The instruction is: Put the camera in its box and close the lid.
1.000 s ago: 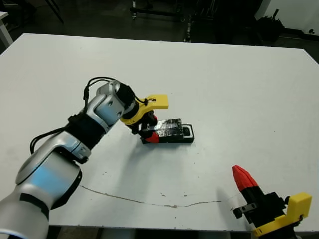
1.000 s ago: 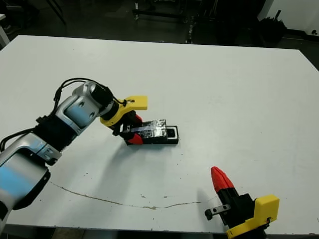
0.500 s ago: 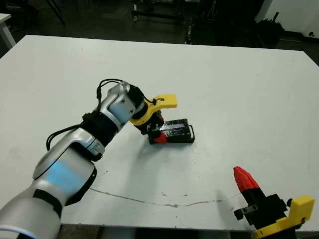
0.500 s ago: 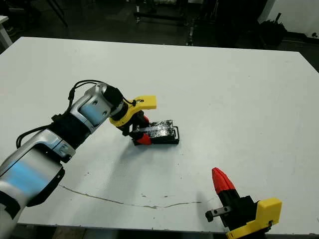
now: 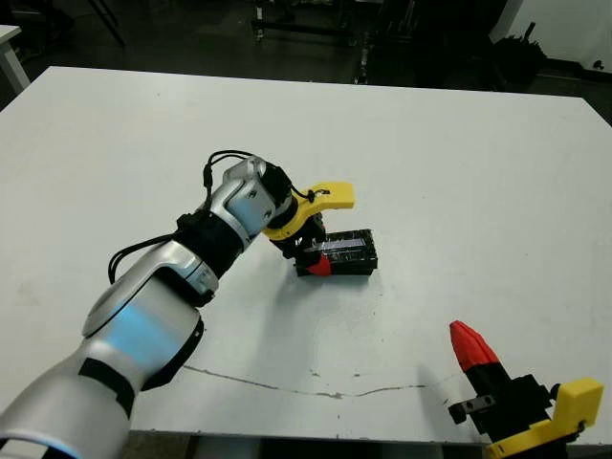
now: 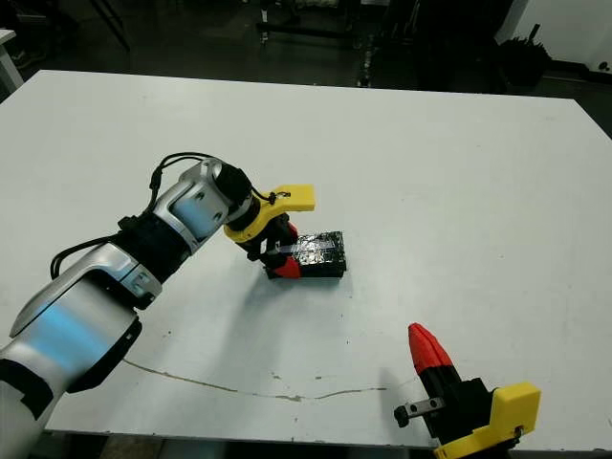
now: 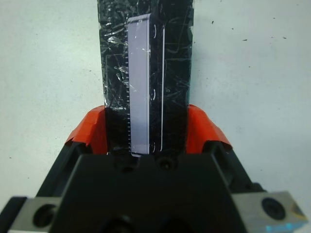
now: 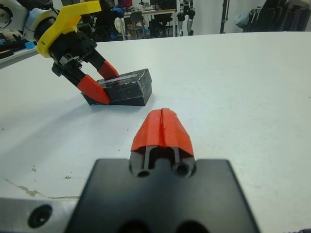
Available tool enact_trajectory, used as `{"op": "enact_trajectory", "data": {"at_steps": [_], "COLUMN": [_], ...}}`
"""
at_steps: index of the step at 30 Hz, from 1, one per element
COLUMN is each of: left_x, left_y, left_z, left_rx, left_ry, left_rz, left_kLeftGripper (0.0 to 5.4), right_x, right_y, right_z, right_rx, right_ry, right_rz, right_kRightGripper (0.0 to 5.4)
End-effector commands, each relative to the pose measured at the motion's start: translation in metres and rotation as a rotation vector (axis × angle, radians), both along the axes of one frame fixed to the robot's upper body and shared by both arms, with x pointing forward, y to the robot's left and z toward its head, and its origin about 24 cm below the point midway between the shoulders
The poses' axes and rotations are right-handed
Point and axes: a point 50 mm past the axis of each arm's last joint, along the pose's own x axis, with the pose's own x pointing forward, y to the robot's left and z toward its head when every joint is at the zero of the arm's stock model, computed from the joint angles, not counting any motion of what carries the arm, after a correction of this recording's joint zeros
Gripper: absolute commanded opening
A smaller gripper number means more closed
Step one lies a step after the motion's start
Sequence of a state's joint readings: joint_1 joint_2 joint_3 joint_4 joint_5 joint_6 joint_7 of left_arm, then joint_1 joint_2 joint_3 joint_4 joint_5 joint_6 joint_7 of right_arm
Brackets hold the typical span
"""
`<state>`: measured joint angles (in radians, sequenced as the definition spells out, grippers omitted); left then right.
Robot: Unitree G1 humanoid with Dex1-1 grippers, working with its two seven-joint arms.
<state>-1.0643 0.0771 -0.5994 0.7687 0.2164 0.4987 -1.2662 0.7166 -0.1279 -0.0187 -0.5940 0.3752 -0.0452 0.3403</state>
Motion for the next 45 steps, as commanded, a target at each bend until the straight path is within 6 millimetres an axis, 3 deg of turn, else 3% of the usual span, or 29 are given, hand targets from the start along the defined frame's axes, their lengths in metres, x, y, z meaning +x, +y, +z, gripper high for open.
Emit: {"op": "enact_trajectory", "data": {"at_steps": [1,14,20,31,45], "left_x": [-0.017,-0.02,-0.02,-0.011,-0.003], "left_y": [-0.026,-0.034,-0.028,-0.003,0.03], "left_z": [-0.017,-0.022,-0.024,-0.027,0.004], "left_rx": [-0.029,0.022,0.042,0.011,-0.179], "left_ry": [0.051,-0.005,-0.15,-0.173,-0.25], "left_rz": [-0.101,-0.139,-0.276,-0.196,-0.091], "left_kLeftGripper": [3.16,3.16,4.08,5.39,5.39], "right_x": [-0.001,-0.004,-0.003,-0.003,0.003], "right_y": [-0.002,-0.004,-0.004,-0.007,-0.012], "right_z": [0.0,0.002,0.002,0.002,0.0], "right_rx": [-0.007,-0.006,0.0,-0.003,-0.002], "right_ry": [0.007,0.001,0.005,0.009,0.006], "right_rz": [-0.006,-0.013,-0.012,-0.002,0.016], "right_kRightGripper": [0.0,0.0,0.0,0.0,0.0]}}
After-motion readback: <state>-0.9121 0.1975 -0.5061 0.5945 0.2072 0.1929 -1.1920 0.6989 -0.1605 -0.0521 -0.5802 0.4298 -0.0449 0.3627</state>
